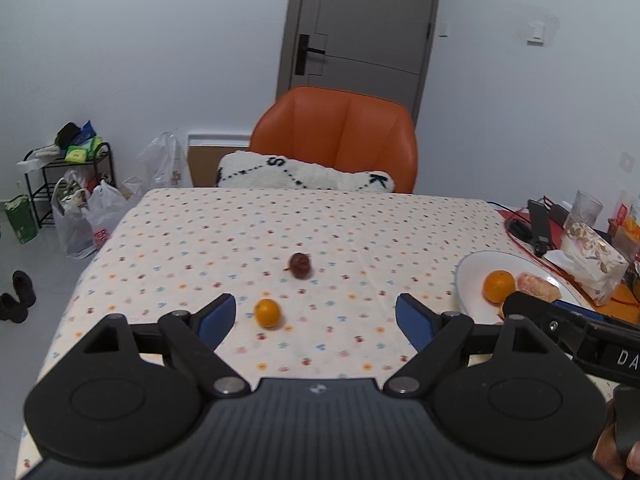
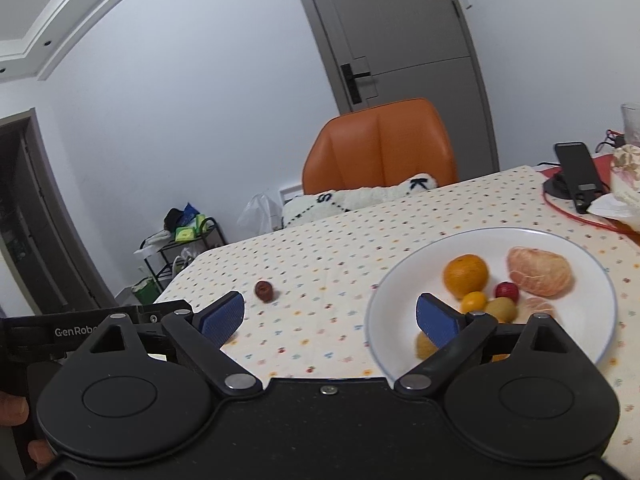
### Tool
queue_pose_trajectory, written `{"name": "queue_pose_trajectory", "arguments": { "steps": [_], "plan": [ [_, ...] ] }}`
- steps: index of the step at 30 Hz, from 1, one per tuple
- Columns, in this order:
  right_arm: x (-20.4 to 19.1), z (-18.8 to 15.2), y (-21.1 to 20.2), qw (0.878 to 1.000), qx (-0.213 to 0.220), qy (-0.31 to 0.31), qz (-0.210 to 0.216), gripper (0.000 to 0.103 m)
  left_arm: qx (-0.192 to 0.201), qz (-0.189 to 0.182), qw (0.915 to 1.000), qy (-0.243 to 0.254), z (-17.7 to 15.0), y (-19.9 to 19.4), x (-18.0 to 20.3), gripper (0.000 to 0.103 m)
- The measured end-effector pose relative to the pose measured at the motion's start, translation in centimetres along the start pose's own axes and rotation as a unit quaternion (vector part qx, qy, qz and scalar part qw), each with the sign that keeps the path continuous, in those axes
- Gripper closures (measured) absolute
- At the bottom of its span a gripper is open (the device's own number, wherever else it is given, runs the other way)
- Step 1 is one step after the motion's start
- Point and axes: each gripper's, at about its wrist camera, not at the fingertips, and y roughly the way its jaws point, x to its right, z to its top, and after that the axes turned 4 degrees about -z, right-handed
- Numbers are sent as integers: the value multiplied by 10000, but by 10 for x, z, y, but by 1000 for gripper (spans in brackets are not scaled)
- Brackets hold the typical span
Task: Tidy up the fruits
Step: 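Move both open tools back to the small orange and red plum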
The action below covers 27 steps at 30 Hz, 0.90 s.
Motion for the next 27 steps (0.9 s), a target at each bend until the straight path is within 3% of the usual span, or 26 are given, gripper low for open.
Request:
{"name": "queue_pose_trajectory", "arguments": {
  "steps": [17, 21, 27],
  "plan": [
    [-35, -1, 23, 9990, -223, -274, 274, 12, -53, 52, 9994, -342, -10, 5, -40, 18],
    [-39, 0, 34, 9986, -312, -275, 311, 18, -91, 10, 9991, -414, -10, 16, -40, 22],
    [-43, 8, 48, 9983, -377, -312, 331, 25, -172, -53, 9990, -405, -8, 36, -37, 38]
  ]
}}
